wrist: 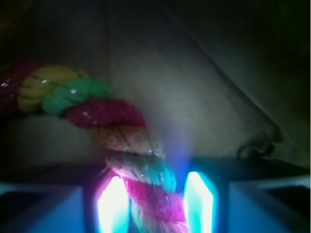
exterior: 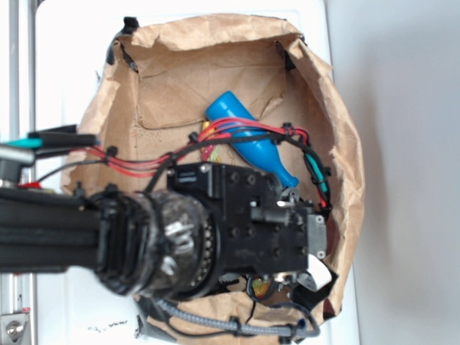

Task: Grab the multicolored rope.

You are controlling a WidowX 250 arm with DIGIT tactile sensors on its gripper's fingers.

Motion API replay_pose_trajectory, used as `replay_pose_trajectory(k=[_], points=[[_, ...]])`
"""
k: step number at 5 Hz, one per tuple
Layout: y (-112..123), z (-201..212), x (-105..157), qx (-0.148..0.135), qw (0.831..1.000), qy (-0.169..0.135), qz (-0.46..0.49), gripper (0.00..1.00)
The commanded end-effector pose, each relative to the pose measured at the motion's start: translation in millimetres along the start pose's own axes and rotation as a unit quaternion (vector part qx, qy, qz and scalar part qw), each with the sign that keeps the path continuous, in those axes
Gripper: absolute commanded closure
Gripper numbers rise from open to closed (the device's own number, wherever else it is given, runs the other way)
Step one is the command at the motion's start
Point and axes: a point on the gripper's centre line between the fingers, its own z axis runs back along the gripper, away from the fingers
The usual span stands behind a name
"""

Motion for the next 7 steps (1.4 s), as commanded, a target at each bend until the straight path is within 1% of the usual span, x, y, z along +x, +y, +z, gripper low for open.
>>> replay_pose_trajectory(k=[1,2,3,4,5,6,7], points=[[26.2,66.7,-2.6,-0.001,0.997,-0.076,0.035,1.0],[47.4,100.6,-16.8,-0.024,0.99,-0.122,0.058,1.0],[64.2,137.9,-30.7,-0.028,0.983,-0.157,0.093,1.0],[59.5,161.3,-42.3,-0.009,0.983,-0.139,0.116,1.0],[31.3,182.8,-56.8,0.027,0.984,-0.129,0.12,1.0],[13.0,193.5,-65.1,0.051,0.983,-0.09,0.151,1.0],[11.2,194.6,-61.2,0.048,0.982,-0.073,0.165,1.0]])
